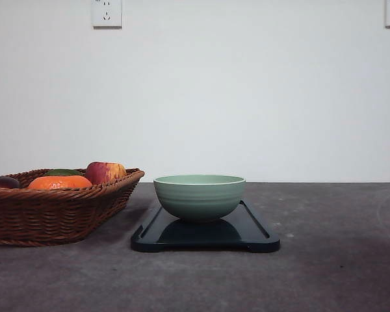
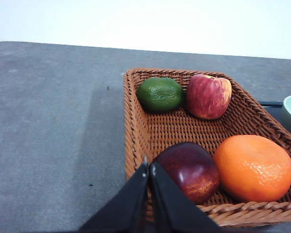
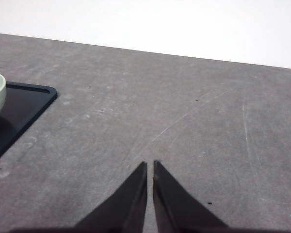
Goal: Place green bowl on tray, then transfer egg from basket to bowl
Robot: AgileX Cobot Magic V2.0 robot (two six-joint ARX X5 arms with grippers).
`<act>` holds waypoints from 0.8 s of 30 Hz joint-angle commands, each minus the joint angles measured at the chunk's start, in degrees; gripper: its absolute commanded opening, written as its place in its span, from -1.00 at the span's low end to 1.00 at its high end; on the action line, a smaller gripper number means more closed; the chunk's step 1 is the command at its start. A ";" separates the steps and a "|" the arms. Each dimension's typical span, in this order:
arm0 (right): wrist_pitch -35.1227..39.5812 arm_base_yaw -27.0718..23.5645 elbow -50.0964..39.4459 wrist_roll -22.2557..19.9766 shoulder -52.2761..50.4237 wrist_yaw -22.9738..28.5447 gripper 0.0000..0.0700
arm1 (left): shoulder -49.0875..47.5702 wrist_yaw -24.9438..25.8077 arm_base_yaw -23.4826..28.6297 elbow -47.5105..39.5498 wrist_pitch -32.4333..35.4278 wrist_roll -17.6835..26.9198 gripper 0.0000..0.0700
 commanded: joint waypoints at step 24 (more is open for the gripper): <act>0.48 -0.01 -0.26 0.55 -0.04 0.02 -0.96 | -0.11 -0.11 0.09 -1.09 -0.20 -0.04 -1.00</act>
